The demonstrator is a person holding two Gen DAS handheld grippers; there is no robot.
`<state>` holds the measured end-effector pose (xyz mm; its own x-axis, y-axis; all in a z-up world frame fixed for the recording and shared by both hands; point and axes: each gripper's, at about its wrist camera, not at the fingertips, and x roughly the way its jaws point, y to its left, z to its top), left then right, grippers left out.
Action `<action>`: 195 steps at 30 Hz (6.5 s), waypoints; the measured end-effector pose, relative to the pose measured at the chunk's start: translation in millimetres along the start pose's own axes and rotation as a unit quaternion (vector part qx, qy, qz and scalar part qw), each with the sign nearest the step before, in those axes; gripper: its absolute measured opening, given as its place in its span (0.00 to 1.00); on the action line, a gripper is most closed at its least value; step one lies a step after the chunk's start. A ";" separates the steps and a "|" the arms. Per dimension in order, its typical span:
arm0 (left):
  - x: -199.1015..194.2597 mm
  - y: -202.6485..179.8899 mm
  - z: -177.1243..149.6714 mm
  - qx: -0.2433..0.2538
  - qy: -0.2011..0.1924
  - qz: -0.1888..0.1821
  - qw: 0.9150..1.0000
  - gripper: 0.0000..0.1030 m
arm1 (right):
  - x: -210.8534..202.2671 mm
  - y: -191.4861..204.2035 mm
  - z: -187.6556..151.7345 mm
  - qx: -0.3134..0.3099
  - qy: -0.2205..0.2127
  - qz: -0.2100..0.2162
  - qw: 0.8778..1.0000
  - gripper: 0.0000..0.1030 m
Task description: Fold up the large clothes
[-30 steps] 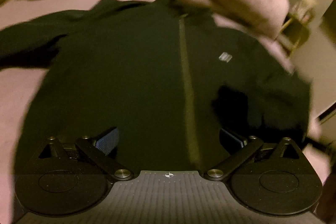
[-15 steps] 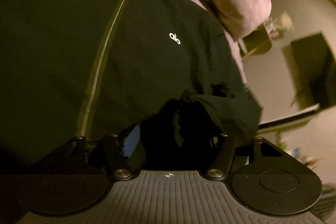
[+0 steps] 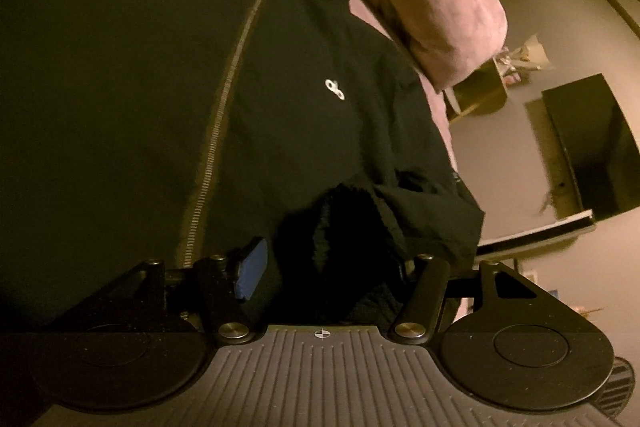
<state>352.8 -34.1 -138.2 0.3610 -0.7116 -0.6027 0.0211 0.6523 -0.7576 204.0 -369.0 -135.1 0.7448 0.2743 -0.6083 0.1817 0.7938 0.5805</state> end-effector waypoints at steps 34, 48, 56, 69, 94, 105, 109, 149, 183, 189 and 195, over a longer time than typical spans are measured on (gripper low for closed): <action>-56.6 -10.0 74.4 0.143 -0.130 0.180 0.965 0.14 | -4.9 -16.7 32.7 0.034 -0.042 -0.042 0.998 0.36; -94.5 102.2 108.5 0.030 -0.168 0.199 0.965 0.20 | 103.3 7.2 101.9 0.098 -0.014 0.006 0.995 0.50; -92.9 63.5 120.3 0.113 -0.187 0.194 0.956 0.19 | 156.4 13.5 110.1 0.156 -0.026 0.005 0.987 0.24; -38.7 42.6 108.6 0.227 -0.156 0.329 0.903 0.52 | 106.5 35.5 100.6 -0.031 -0.080 -0.121 0.989 0.27; -4.2 39.7 97.7 0.217 -0.132 0.358 0.899 0.69 | 198.1 65.1 96.0 -0.304 -0.087 -0.278 0.907 0.25; -7.4 45.6 97.5 0.202 -0.135 0.354 0.903 0.73 | 194.7 84.4 73.3 -0.341 -0.087 -0.293 0.889 0.24; -11.7 51.0 94.8 0.189 -0.140 0.348 0.907 0.78 | 204.3 88.2 71.1 -0.380 -0.075 -0.308 0.869 0.24; -332.1 380.9 67.2 -0.378 -0.451 0.116 0.800 0.09 | 90.5 109.8 -8.0 -0.105 -0.027 -0.075 0.991 0.47; -142.9 73.0 27.4 0.142 -0.191 0.266 0.934 0.68 | 141.6 104.0 74.3 0.006 0.014 0.079 0.997 0.49; -149.0 97.0 30.2 0.107 -0.183 0.270 0.939 0.68 | 194.5 99.6 70.2 0.098 0.051 0.072 0.991 0.49; -142.6 104.3 33.7 0.100 -0.176 0.274 0.940 0.68 | 222.3 114.3 68.4 0.123 0.061 0.059 0.989 0.21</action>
<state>334.9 144.3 -122.8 0.6543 -0.1461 -0.7420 -0.0967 0.9569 -0.2737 434.3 -254.4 -166.9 0.6897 0.4328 -0.5804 0.2601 0.6000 0.7565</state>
